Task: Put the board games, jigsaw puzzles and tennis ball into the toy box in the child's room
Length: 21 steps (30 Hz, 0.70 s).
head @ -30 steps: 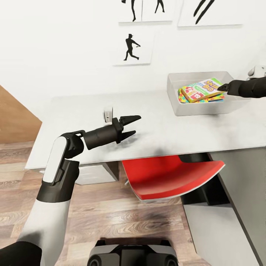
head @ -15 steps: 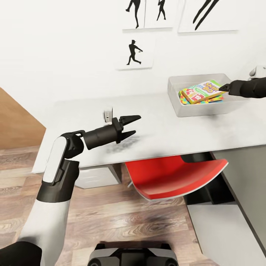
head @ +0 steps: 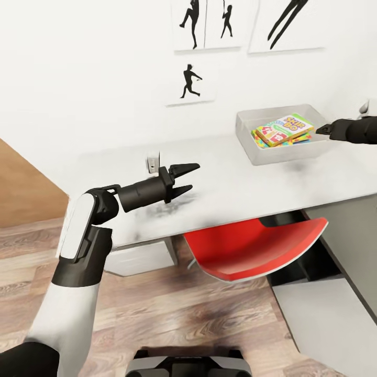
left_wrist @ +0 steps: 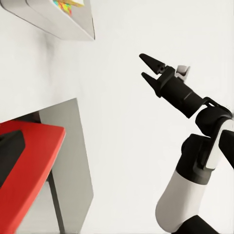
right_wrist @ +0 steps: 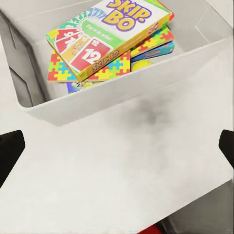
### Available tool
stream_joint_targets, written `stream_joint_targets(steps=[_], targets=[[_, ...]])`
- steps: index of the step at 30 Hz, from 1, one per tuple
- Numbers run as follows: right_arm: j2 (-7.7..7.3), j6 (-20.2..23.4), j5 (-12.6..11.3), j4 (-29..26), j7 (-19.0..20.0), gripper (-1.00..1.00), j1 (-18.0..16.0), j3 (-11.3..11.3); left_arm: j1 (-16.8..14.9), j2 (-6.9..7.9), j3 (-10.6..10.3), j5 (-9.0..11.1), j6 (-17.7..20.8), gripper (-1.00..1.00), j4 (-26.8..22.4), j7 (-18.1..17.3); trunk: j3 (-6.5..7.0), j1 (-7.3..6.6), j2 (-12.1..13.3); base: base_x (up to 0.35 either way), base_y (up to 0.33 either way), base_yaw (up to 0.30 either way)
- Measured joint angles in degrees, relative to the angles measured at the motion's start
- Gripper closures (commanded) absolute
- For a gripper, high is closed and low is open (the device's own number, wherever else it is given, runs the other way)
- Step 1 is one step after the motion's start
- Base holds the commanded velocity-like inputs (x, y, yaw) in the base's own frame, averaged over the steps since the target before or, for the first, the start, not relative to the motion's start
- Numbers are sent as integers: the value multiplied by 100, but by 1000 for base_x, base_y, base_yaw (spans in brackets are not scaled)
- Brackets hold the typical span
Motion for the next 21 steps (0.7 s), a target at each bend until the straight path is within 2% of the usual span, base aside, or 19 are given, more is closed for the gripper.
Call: stream_joint_targets(steps=[4, 13, 21], targets=[[-24, 0, -3, 0, 0, -100, 86, -66, 0, 0, -2, 0, 0, -100, 0, 2, 36, 0, 0, -56, 315, -172], [-75, 0, -4, -1, 17, -100, 345, -408, 0, 0, -7, 0, 0, -100, 0, 9, 115, 1, 0, -105, 273, -175], [-290, 1, -20, -110, 36, -100, 654, -580, 1, 1, -21, 2, -2, -100, 0, 8, 185, 0, 0, -50, 103, -176]])
